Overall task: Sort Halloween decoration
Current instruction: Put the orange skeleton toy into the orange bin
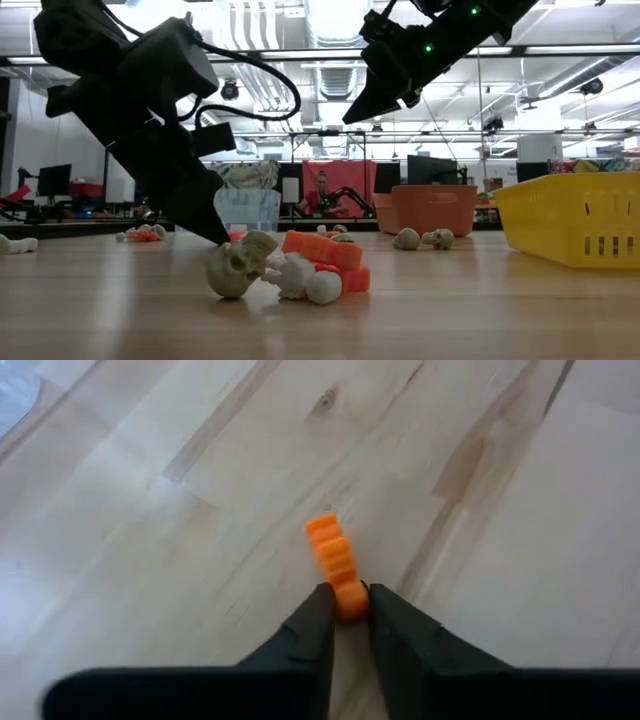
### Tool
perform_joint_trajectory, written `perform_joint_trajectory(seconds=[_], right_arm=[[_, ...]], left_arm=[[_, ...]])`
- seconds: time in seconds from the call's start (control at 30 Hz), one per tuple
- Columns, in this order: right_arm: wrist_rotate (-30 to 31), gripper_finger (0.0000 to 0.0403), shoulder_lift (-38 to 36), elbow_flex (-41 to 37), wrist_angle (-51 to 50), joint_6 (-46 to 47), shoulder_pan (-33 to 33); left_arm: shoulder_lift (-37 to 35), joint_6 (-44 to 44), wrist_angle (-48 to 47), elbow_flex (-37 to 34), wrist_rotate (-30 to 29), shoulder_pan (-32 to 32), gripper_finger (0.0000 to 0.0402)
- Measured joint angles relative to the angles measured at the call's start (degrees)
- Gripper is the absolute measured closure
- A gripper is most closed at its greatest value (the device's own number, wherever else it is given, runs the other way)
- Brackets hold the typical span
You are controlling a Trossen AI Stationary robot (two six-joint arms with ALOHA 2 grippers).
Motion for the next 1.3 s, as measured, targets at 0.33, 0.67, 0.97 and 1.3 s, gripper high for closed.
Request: perform_joint_trajectory(seconds=[0.33,0.67,0.97,1.3], right_arm=[[-0.15,0.0394,0.0,0.01,-0.05,-0.04,0.0],[-11.8,0.0394,0.26,-0.01,6.77,-0.41,0.02],[-19.92,0.0394,2.73,-0.01,27.68,-6.1,0.52],[-27.24,0.0392,5.97,0.16,43.2,-2.05,0.61]], left_arm=[[-3.83,2.69,-0.29,-0.39,-0.97,0.04,0.0395],[-18.28,21.33,7.8,-0.33,-0.55,0.09,0.04],[-27.92,41.98,30.15,-3.23,18.74,0.09,0.0401],[-28.06,44.09,43.09,-10.27,20.1,0.15,0.0401]])
